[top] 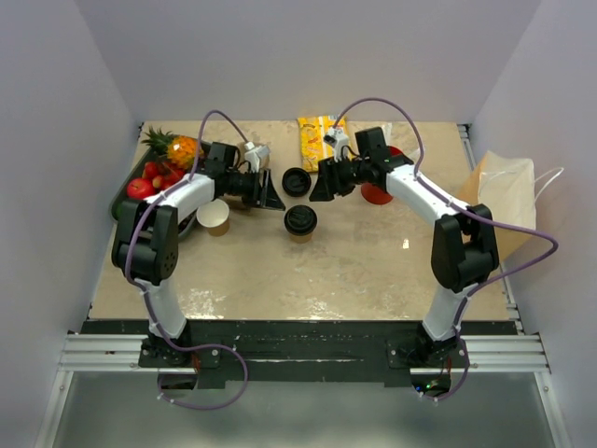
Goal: Pack the takeout coffee
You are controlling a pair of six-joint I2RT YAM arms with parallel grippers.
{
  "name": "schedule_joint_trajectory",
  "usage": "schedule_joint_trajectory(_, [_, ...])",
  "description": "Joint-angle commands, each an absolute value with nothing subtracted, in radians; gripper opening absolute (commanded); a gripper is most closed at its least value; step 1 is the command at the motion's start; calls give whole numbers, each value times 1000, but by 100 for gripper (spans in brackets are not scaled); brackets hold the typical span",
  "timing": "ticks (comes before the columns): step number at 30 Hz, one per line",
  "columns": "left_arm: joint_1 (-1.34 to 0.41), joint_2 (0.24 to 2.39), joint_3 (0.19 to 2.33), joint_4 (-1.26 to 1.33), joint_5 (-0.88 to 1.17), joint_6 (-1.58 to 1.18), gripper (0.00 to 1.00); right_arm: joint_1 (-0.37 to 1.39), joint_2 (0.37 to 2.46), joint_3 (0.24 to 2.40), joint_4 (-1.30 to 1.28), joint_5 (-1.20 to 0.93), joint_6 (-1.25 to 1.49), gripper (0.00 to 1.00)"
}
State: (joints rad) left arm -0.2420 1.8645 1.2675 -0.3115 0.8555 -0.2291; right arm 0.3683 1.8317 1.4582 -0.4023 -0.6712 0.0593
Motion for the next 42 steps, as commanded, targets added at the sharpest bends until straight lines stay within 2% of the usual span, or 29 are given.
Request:
schedule_joint_trajectory(1, [-235,1917,1377,-256,871,-264,57,359,1790,1416,-459,-667,21,65])
schedule_joint_trajectory(5, [-236,1936,1416,-250,919,-265,57,359,1795,1388,-450,-673,35,65])
schedule_joint_trajectory(14, [-238,1931,1338,-203,1032,-297,61,359,1867,1423,-387,-868,48,69])
schedule_joint_trajectory(21, [-256,1982,1359,-195,1055,-298,61,359,1934,1450,-374,-856,83,69])
schedule_joint_trajectory(30, [-259,2059,1353,-143,1118,-370,57,342,2032,1459,-315,-985,149,60])
schedule_joint_trajectory(42, [-259,2105,1309,-150,1075,-397,53,314,2109,1422,-258,-982,247,52])
